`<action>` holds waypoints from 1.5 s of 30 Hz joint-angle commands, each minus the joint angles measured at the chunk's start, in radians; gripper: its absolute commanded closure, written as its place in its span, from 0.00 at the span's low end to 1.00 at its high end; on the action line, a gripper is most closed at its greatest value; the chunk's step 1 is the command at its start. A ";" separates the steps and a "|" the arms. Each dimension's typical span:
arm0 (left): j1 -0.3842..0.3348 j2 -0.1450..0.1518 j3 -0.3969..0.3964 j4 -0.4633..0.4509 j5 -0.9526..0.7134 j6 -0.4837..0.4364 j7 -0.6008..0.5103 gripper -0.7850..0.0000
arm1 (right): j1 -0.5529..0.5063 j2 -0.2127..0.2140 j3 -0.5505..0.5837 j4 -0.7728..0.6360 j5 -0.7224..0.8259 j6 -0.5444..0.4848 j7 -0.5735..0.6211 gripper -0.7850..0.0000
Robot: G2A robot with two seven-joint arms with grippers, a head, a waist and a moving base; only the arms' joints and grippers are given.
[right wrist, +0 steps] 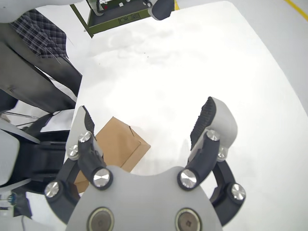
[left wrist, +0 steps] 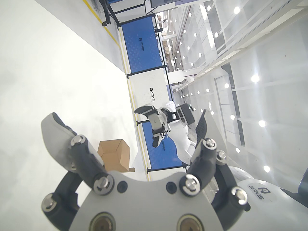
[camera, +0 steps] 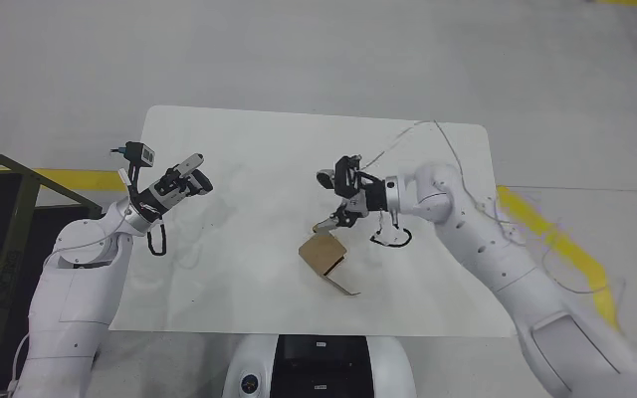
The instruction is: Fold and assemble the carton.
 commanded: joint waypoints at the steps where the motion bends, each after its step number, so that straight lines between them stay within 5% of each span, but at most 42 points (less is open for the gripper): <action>1: 0.000 0.000 0.000 0.000 0.000 0.000 0.000 0.00 | -0.041 0.019 0.008 -0.037 -0.125 0.000 -0.102 0.00; 10: 0.000 0.000 0.000 0.000 0.000 0.000 0.000 0.00 | -0.092 0.089 -0.051 -0.082 -0.347 0.000 -0.387 0.00; 22: 0.000 0.000 0.000 0.000 0.000 0.000 0.000 0.00 | -0.125 0.163 -0.043 -0.090 -0.580 0.013 -0.453 0.00; 36: 0.000 0.000 0.000 0.000 0.000 0.000 0.000 0.00 | -0.186 0.139 -0.092 -0.133 -0.752 0.330 -0.542 0.00; 45: 0.000 0.000 0.000 0.000 0.000 0.000 0.000 0.00 | -0.162 0.114 -0.117 -0.143 -0.829 0.424 -0.582 0.00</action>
